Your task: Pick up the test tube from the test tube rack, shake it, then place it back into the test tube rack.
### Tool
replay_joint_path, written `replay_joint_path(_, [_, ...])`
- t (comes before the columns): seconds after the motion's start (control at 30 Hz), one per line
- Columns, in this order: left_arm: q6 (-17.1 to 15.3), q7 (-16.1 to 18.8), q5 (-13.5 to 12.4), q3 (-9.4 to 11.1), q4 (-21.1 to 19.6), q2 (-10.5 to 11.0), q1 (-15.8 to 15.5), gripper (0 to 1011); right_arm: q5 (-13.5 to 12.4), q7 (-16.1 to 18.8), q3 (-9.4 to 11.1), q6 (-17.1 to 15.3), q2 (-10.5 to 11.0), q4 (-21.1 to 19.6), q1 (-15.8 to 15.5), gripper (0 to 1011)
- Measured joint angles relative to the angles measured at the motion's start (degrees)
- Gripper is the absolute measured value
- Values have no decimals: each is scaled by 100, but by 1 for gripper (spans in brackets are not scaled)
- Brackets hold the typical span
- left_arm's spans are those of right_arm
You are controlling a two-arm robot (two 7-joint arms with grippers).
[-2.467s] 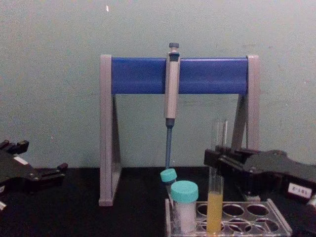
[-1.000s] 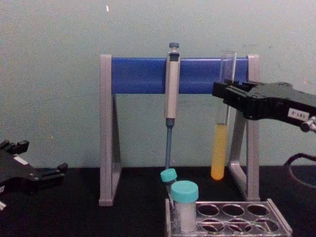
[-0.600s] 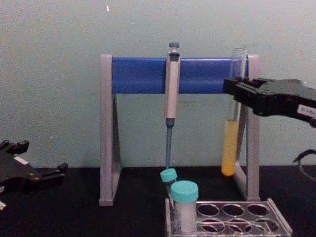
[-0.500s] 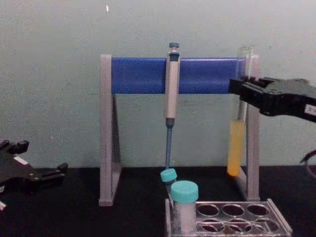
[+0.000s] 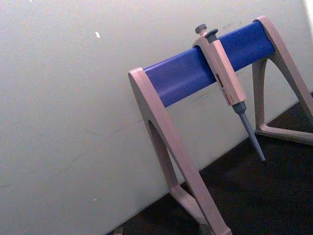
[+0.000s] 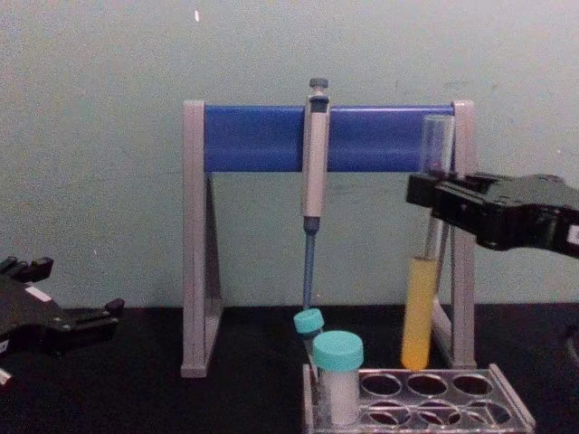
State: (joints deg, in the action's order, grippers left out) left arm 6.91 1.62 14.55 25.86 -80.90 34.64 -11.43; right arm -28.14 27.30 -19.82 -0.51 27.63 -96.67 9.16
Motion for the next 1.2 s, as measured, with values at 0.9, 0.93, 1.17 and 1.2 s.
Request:
replay_joint_path(0.9, [0, 0, 0, 0, 0, 0, 0, 1001, 169, -292, -24, 183, -260, 538, 475, 229])
replay_joint_path(0.93, [0, 0, 0, 0, 0, 0, 0, 1001, 174, -302, -6, 179, -244, 515, 452, 229])
replay_joint_path(1.17, [0, 0, 0, 0, 0, 0, 0, 1001, 166, -323, 120, 36, -58, 228, 187, 229])
replay_joint_path(1.2, [0, 0, 0, 0, 0, 0, 0, 1001, 155, -310, 126, 14, -32, 191, 156, 229])
